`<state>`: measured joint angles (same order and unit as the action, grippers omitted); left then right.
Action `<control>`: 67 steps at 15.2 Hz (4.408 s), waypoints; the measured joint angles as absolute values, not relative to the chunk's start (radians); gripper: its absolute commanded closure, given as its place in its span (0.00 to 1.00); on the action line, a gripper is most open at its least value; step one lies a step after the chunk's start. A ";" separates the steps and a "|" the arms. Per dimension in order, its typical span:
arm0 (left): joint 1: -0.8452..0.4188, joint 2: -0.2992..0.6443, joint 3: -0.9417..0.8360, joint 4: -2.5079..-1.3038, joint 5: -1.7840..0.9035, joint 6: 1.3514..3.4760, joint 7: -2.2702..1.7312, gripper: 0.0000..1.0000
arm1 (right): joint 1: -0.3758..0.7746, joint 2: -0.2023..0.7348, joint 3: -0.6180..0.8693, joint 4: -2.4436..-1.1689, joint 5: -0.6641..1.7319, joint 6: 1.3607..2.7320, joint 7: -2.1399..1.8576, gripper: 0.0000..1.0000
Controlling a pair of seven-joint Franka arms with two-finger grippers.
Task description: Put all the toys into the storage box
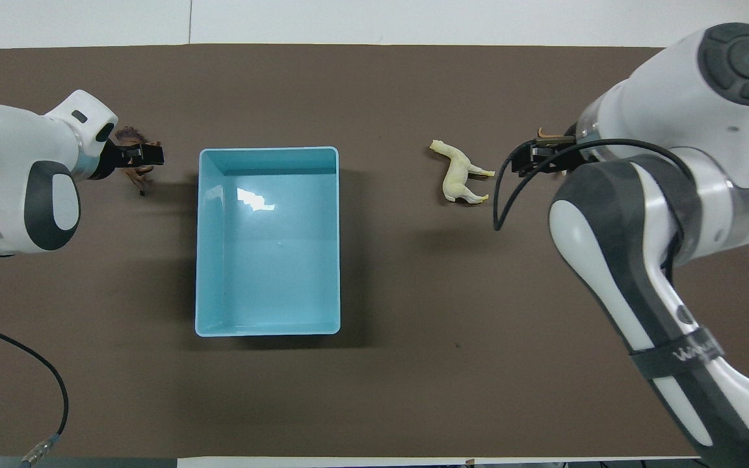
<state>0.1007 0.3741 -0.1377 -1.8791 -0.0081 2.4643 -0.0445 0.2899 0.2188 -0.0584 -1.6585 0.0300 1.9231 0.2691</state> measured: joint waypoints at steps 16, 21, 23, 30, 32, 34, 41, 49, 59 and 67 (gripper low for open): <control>0.126 0.433 -0.127 -1.860 0.082 2.498 -0.062 1.00 | 0.366 0.493 -0.064 -1.637 0.063 2.184 0.337 0.00; 0.122 0.423 -0.147 -1.693 0.028 2.203 -0.164 1.00 | 0.369 0.535 -0.064 -1.631 0.063 2.221 0.337 0.00; 0.091 0.367 -0.171 -1.650 0.007 2.052 -0.267 1.00 | 0.376 0.552 -0.063 -1.631 0.063 2.239 0.345 0.00; -0.274 0.196 -0.182 -1.776 -0.016 1.869 -0.630 0.00 | 0.385 0.558 -0.061 -1.622 0.064 2.246 0.365 1.00; -0.299 0.188 -0.179 -1.814 -0.011 1.872 -0.634 0.00 | 0.387 0.562 -0.061 -1.627 0.064 2.252 0.391 1.00; -0.275 0.179 -0.148 -1.812 0.026 1.874 -0.588 0.00 | 0.388 0.551 -0.061 -1.653 0.064 2.292 0.409 1.00; 0.133 0.203 -0.106 -1.816 0.088 2.219 -0.152 0.00 | 0.426 0.556 -0.059 -1.489 0.064 2.107 0.514 1.00; 0.269 0.553 -0.109 -1.650 0.315 2.531 -0.098 0.00 | 0.642 0.604 0.044 -1.143 0.096 2.085 0.705 1.00; 0.286 0.608 -0.112 -1.674 0.315 2.619 -0.090 0.25 | 0.737 0.655 0.038 -1.255 0.080 2.131 0.872 0.00; 0.288 0.606 -0.126 -1.623 0.293 2.503 -0.091 0.99 | 0.453 0.569 0.013 -1.234 0.038 1.914 0.478 0.00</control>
